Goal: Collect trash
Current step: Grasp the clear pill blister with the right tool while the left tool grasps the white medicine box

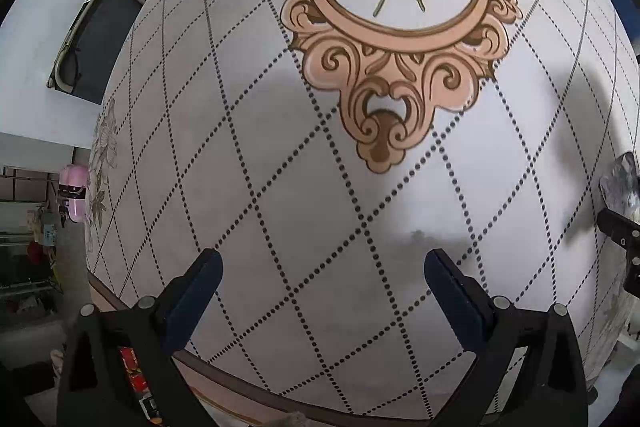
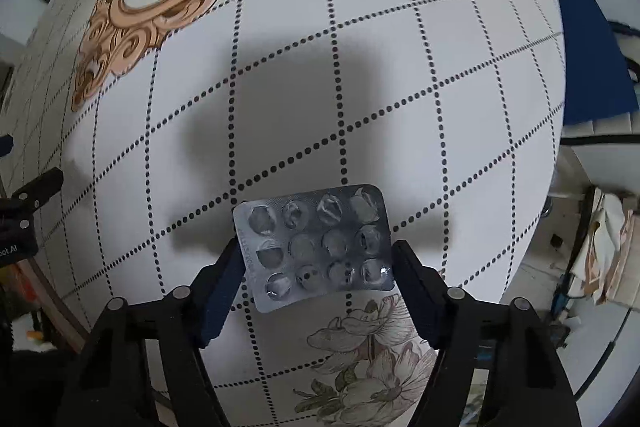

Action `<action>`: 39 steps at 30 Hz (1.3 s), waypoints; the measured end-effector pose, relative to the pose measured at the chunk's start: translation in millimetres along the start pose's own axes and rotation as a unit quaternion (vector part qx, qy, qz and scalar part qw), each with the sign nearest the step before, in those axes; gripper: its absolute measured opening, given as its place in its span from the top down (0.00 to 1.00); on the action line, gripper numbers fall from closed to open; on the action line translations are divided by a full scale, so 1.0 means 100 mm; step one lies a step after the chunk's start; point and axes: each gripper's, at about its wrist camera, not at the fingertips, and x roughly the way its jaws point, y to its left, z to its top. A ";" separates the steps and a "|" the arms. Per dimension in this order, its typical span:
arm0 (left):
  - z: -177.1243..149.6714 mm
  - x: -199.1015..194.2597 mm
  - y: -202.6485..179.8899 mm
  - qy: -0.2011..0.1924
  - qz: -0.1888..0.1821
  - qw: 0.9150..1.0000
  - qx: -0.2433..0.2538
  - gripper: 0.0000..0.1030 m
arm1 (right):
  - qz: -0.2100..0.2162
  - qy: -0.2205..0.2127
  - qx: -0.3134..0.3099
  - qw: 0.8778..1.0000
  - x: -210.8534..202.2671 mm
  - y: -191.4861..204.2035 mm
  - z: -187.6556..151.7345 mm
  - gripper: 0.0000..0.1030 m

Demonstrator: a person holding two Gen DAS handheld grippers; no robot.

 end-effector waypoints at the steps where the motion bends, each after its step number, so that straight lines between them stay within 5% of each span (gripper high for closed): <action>1: 0.05 -0.02 0.02 0.000 -0.002 1.000 -0.001 0.00 | 0.008 -0.002 0.014 1.000 -0.02 -0.05 0.00 0.32; 5: 0.30 -0.26 0.08 -0.015 -0.023 0.999 -0.018 0.00 | 0.056 -0.012 0.121 0.991 -0.11 -0.42 0.08 0.38; 12: 1.36 -0.82 0.07 -0.060 -0.082 0.993 -0.058 0.00 | 0.083 -0.051 0.270 0.958 -0.15 -1.11 0.48 0.38; 16: 2.00 -0.86 -0.04 -0.054 -0.119 0.989 -0.071 0.00 | 0.094 -0.065 0.338 0.934 -0.10 -1.47 0.73 0.38; 20: 2.50 -0.66 -0.29 -0.027 -0.138 0.988 -0.060 0.00 | 0.079 -0.071 0.369 0.923 -0.09 -1.61 0.88 0.37; 28: 2.79 -0.14 -0.67 0.015 -0.096 0.995 -0.012 0.04 | 0.059 -0.054 0.382 0.921 0.12 -1.74 1.02 0.32; 29: 2.79 -0.12 -0.68 0.013 -0.092 0.996 -0.009 0.10 | 0.054 -0.048 0.375 0.924 0.14 -1.74 1.04 0.31; 30: 2.78 -0.10 -0.69 0.009 -0.086 0.996 -0.006 0.29 | 0.049 -0.045 0.368 0.927 0.16 -1.72 1.05 0.30; 35: 2.67 -0.18 -0.68 -0.016 -0.082 0.996 0.013 0.30 | 0.011 -0.034 0.328 0.944 0.13 -1.48 1.15 0.28; 39: 2.42 -0.33 -0.63 -0.045 -0.074 0.996 0.029 0.30 | 0.003 -0.052 0.315 0.948 0.00 -1.35 1.11 0.36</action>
